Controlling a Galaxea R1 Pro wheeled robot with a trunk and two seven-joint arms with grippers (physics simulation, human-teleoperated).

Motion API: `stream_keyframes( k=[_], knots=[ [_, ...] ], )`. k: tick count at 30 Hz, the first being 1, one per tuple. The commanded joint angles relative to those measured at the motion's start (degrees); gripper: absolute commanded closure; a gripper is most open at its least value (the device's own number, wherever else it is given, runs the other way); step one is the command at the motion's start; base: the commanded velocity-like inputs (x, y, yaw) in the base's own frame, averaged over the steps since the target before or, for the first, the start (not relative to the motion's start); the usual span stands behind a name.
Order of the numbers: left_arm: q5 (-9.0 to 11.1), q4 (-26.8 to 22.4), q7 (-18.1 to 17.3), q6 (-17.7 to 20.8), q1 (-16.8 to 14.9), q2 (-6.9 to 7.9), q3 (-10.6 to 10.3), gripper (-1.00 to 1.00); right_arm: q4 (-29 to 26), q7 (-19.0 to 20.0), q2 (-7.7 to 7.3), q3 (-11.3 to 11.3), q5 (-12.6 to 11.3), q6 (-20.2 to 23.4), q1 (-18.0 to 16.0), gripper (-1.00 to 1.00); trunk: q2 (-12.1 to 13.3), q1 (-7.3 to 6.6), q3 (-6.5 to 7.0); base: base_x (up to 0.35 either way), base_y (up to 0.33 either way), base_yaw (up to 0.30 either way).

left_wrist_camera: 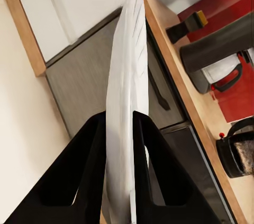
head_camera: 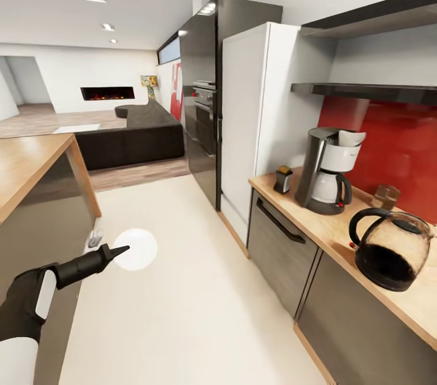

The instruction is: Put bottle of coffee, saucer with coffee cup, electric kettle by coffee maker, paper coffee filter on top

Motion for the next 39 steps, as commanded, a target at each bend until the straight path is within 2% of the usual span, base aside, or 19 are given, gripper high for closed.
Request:
stream_keyframes(
  k=[1, 14, 18, 21, 26, 29, 33, 35, 39],
  knots=[
    [0.0, 0.0, 0.0, 0.2, 0.0, 0.01, 0.1, 1.00, 0.0, 0.0, 0.00, 0.5, -0.4, 0.2, -0.1, -1.00, -0.1, 0.03, -0.15, 0.000, 0.000, -0.284],
    [-0.2, 0.0, 0.1, 0.1, -0.2, -0.08, 0.1, 1.00, 0.0, 0.0, -0.03, 0.5, -0.4, 0.2, -0.1, -1.00, -0.1, 0.03, -0.19, 0.000, 0.000, -0.296],
    [-0.3, 0.5, 1.3, 0.3, -1.0, 0.04, -0.1, 1.00, 0.0, 0.0, 0.00, 0.4, -0.4, 0.2, -0.1, -1.00, -0.1, 0.03, -0.19, 0.000, 0.000, -0.298],
    [-0.2, 2.2, 5.5, 1.9, -2.7, 0.14, -0.1, 1.00, 0.0, -0.1, -0.04, 0.4, -0.4, 0.2, -0.1, -1.00, -0.1, 0.03, -0.19, 0.000, 0.000, -0.298],
    [-0.1, 5.7, 14.6, 5.6, -9.8, 0.00, -0.2, 1.00, 0.0, -0.1, -0.07, 0.4, -0.5, 0.2, -0.1, -1.00, -0.1, 0.03, -0.19, 0.000, 0.000, -0.298],
    [-0.2, 7.8, 17.7, 5.8, -12.6, -0.29, -0.4, 1.00, 0.0, -0.1, -0.08, 0.4, -0.5, 0.2, -0.1, -1.00, -0.1, 0.03, -0.19, 0.000, 0.000, -0.298],
    [0.1, 9.7, 22.9, 5.6, -13.6, -0.61, -0.2, 1.00, 0.0, -0.1, -0.08, 0.4, -0.5, 0.2, -0.1, -1.00, -0.1, 0.03, -0.19, 0.000, 0.000, -0.298],
    [0.2, 9.6, 23.9, 5.6, -13.3, -0.54, -0.1, 1.00, 0.0, -0.2, -0.08, 0.5, -0.5, 0.1, -0.1, -1.00, -0.1, 0.03, -0.19, 0.000, 0.000, -0.298],
    [0.2, 9.5, 23.6, 5.6, -13.1, -0.58, -0.2, 1.00, 0.0, -0.2, -0.35, 0.5, -0.6, 0.1, -0.1, -1.00, -0.1, 0.03, -0.19, 0.017, 0.000, -0.298]
  ],
)
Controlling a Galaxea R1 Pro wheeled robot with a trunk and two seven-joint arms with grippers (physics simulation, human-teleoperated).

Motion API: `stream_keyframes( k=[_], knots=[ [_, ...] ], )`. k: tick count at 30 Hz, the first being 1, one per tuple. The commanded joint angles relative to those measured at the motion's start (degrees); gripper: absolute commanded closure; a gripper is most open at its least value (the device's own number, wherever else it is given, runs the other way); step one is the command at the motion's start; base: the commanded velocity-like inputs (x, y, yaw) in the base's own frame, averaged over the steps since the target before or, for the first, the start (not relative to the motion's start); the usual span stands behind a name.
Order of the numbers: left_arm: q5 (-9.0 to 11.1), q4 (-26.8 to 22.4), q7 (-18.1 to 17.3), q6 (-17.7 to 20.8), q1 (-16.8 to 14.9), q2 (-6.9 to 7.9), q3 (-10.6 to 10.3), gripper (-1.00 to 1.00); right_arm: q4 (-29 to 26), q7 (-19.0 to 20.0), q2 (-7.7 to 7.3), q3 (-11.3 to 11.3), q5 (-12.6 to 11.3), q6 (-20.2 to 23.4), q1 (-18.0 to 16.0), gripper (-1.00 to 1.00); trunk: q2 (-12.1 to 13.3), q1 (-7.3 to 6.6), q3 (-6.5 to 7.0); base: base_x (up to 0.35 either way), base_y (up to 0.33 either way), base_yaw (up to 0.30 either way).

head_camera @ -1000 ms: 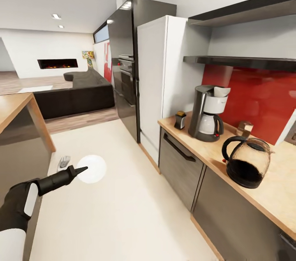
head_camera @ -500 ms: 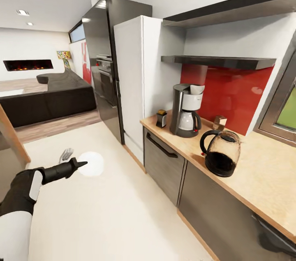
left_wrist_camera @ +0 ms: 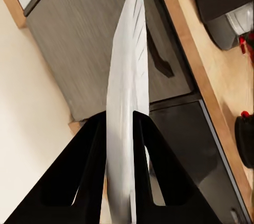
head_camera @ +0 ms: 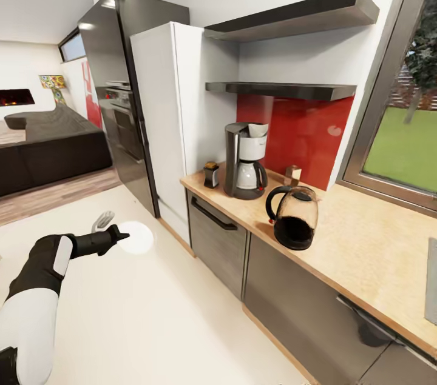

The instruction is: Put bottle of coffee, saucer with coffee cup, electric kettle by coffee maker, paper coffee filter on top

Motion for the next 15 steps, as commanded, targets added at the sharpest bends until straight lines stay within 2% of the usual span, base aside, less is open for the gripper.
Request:
stream_keyframes(
  k=[1, 9, 15],
  knots=[
    [0.3, -0.1, 0.1, 0.4, 0.0, 0.04, 0.1, 1.00, -0.1, 0.0, -0.09, 0.5, -0.5, 0.3, 0.0, -1.00, -0.1, 0.04, -0.13, 0.143, 0.007, -0.298],
    [0.4, -0.2, -1.0, 0.6, -0.3, 0.09, 0.1, 1.00, -0.1, 0.0, -0.39, 0.5, -0.5, 0.3, 0.0, -1.00, -0.1, 0.04, -0.13, 0.241, 0.176, -0.298],
    [0.4, -0.2, -1.3, 0.6, -0.2, 0.15, 0.1, 1.00, -0.1, 0.0, -0.43, 0.5, -0.5, 0.3, 0.0, -1.00, -0.1, 0.04, -0.13, 0.326, 0.039, -0.298]
  ],
)
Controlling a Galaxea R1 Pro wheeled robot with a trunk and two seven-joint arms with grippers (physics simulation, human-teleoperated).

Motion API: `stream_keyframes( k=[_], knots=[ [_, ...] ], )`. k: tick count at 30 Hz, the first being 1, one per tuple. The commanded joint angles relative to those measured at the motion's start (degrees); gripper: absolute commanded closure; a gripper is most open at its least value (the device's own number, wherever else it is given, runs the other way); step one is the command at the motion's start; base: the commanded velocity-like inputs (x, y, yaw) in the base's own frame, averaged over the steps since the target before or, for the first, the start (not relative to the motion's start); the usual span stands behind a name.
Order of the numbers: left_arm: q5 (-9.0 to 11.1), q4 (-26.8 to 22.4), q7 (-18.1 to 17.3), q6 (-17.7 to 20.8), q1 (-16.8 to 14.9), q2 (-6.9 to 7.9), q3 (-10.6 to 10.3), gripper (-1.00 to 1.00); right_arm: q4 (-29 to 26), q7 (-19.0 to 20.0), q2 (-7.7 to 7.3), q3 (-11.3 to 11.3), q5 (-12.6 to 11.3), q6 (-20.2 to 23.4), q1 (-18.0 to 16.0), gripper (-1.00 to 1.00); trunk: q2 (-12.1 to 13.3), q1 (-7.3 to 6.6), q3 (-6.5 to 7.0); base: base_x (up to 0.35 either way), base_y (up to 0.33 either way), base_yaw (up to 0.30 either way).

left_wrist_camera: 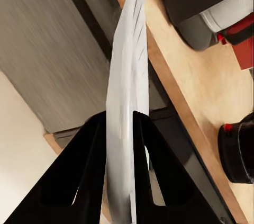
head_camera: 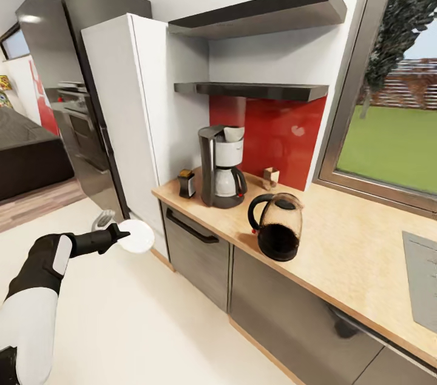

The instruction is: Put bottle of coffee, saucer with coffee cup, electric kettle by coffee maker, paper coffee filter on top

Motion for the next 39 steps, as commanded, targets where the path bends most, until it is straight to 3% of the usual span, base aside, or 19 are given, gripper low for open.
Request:
stream_keyframes(
  k=[1, 4, 9, 12, 15, 20, 27, 28, 29, 31, 39],
  knots=[
    [0.3, 0.0, 0.1, 0.4, 0.0, 0.00, 0.2, 1.00, -0.1, 0.0, -0.05, 0.5, -0.4, 0.3, 0.0, -1.00, -0.1, 0.07, -0.13, 0.337, 0.004, -0.298],
    [0.4, 0.0, -0.1, 0.5, 0.1, -0.14, 0.3, 1.00, -0.1, 0.0, -0.08, 0.5, -0.4, 0.3, 0.0, -1.00, -0.1, 0.07, -0.13, 0.233, 0.002, -0.298],
    [0.6, 0.1, -7.7, 0.8, 0.1, -0.15, -0.1, 1.00, -0.1, -0.1, -0.08, 0.5, -0.4, 0.3, 0.0, -1.00, -0.1, 0.07, -0.13, 0.026, 0.000, -0.298],
    [0.6, 0.1, -9.7, 1.1, 0.0, -0.09, -0.2, 1.00, -0.1, -0.1, -0.08, 0.5, -0.4, 0.3, 0.0, -1.00, -0.1, 0.07, -0.13, 0.003, 0.000, -0.298],
    [0.3, 0.1, -10.1, 1.2, -0.1, -0.47, -0.6, 1.00, -0.1, -0.1, -0.08, 0.5, -0.4, 0.3, 0.0, -1.00, -0.1, 0.07, -0.13, 0.001, 0.000, -0.298],
    [0.3, 0.3, -10.0, 1.2, -0.6, -1.02, -3.1, 1.00, -0.1, -0.1, -0.08, 0.5, -0.3, 0.3, 0.0, -1.00, -0.1, 0.07, -0.13, 0.000, 0.000, -0.298],
    [0.2, 0.7, -6.7, 1.2, -0.8, -0.30, -2.7, 1.00, -0.1, -0.1, 0.00, 0.5, -0.3, 0.3, 0.0, -1.00, -0.1, 0.07, -0.13, 0.000, 0.000, -0.298],
    [0.2, 0.8, -3.6, 1.2, -1.4, -0.80, 1.8, 1.00, -0.1, -0.1, -0.05, 0.5, -0.3, 0.4, 0.0, -1.00, -0.1, 0.07, -0.13, 0.000, 0.000, -0.298],
    [0.3, 0.8, -3.0, 1.2, -1.5, -0.90, 2.9, 1.00, -0.1, -0.1, -0.02, 0.5, -0.3, 0.4, 0.0, -1.00, -0.1, 0.07, -0.13, 0.000, 0.000, -0.298],
    [0.4, 0.8, -2.0, 1.3, -2.2, -1.06, 4.0, 1.00, -0.1, -0.1, 0.00, 0.5, -0.3, 0.4, 0.0, -1.00, -0.1, 0.07, -0.13, 0.000, 0.000, -0.298],
    [0.6, 0.8, -1.7, 1.5, -4.1, -1.22, 4.4, 1.00, -0.1, -0.1, 0.00, 0.5, -0.4, 0.3, 0.0, -1.00, -0.1, 0.07, -0.13, 0.000, 0.000, -0.291]
  ],
)
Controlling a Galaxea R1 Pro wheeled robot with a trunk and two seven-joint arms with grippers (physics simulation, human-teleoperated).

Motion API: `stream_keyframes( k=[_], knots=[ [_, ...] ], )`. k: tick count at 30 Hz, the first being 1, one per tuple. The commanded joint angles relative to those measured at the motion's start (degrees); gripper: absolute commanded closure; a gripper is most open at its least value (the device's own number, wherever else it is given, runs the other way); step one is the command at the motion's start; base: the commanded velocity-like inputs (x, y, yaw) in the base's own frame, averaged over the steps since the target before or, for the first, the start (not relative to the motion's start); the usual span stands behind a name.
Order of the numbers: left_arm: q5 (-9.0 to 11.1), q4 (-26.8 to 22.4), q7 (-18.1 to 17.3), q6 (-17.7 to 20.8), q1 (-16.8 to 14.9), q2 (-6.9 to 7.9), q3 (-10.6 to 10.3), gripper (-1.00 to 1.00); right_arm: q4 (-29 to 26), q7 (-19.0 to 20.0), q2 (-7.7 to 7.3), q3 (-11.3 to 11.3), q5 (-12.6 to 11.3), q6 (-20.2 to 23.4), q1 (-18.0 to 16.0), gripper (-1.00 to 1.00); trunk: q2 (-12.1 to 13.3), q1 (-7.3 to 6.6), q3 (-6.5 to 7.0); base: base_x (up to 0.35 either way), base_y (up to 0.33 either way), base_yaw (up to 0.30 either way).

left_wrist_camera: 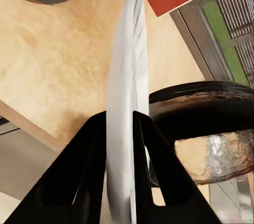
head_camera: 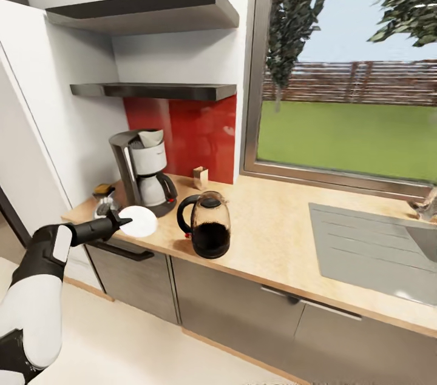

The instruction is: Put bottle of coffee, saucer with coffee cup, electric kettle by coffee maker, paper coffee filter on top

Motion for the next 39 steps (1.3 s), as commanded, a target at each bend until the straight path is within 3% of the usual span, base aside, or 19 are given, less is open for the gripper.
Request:
stream_keyframes(
  k=[1, 4, 8, 12, 23, 31, 32, 39],
  knots=[
    [0.2, 0.0, 0.1, 0.4, -0.1, 0.00, 0.1, 1.00, -0.1, -0.1, -0.04, 0.5, -0.4, 0.2, 0.0, -1.00, -0.1, 0.04, -0.13, 0.000, 0.000, -0.127],
    [0.3, 0.0, 0.1, 0.5, -0.1, -0.11, 0.1, 1.00, -0.1, -0.1, -0.04, 0.5, -0.3, 0.2, 0.0, -1.00, -0.1, 0.04, -0.13, 0.000, 0.000, -0.053],
    [0.2, 0.2, 0.1, 0.6, 0.7, -2.01, 0.1, 1.00, -0.1, -0.1, 0.37, 0.6, 0.0, -0.4, 0.0, -1.00, -0.1, 0.04, -0.13, 0.000, 0.000, -0.006],
    [0.7, 1.5, 1.4, 0.6, 1.8, -3.20, 1.4, 1.00, -0.2, -0.2, 1.68, 0.5, 0.1, -1.1, 0.0, -1.00, -0.1, 0.04, -0.13, 0.000, 0.000, 0.000],
    [2.6, 4.4, -0.3, 0.5, 2.7, -2.98, 2.5, 1.00, -0.2, -0.1, 1.81, 0.5, 0.0, -1.1, 0.0, -1.00, -0.1, 0.04, -0.13, 0.000, 0.000, 0.000],
    [3.7, 4.5, 2.5, 0.2, 2.7, -3.25, 5.0, 1.00, -0.1, -0.1, 1.76, 0.5, 0.0, -1.2, 0.0, -1.00, -0.1, 0.04, -0.13, 0.047, 0.000, 0.000],
    [4.6, 4.5, 7.6, 0.1, 2.7, -3.26, 8.4, 1.00, -0.1, -0.1, 1.74, 0.6, 0.0, -1.1, 0.0, -1.00, -0.1, 0.04, -0.13, 0.231, 0.000, 0.000],
    [4.7, 4.5, 8.7, 0.1, 2.7, -3.22, 8.3, 1.00, 0.0, 0.1, 1.50, 0.6, 0.3, -1.0, 0.0, -1.00, -0.1, 0.04, -0.13, 0.271, 0.000, 0.000]
  ],
)
